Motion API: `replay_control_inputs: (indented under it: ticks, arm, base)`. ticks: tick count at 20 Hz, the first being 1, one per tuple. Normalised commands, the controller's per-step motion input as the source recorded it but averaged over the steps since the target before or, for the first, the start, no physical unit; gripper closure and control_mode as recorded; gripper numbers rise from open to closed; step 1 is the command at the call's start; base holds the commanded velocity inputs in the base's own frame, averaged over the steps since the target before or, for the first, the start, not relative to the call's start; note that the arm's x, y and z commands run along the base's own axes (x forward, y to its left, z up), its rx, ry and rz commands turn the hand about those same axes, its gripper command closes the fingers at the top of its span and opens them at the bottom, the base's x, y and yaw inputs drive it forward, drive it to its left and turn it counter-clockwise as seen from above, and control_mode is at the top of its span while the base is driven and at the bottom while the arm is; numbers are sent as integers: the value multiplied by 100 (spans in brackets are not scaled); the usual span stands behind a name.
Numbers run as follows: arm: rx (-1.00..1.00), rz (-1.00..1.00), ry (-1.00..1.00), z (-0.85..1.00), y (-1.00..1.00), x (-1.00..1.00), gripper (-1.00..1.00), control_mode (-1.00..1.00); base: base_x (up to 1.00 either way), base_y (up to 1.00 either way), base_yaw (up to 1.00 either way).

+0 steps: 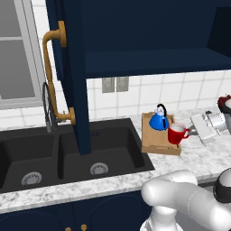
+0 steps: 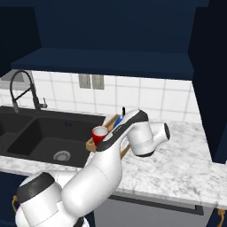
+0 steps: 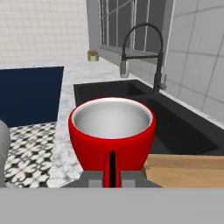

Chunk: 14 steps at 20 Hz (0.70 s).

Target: Pick the kettle from the counter and place it on the tray. Then pick the mug from the cabinet and place it on the tray. Then close the cabinet doors.

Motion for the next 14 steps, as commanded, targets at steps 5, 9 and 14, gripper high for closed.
replay_control_inputs:
  ticks: [5,9,14]
  arm:
    - [0,0,0,-28,-13,22,100,-100]
    - [0,0,0,-23,-10,25,100,-100]
    - [0,0,0,-22,-14,25,100,-100]
  base:
    - [0,0,0]
    - [0,0,0]
    - [0,0,0]
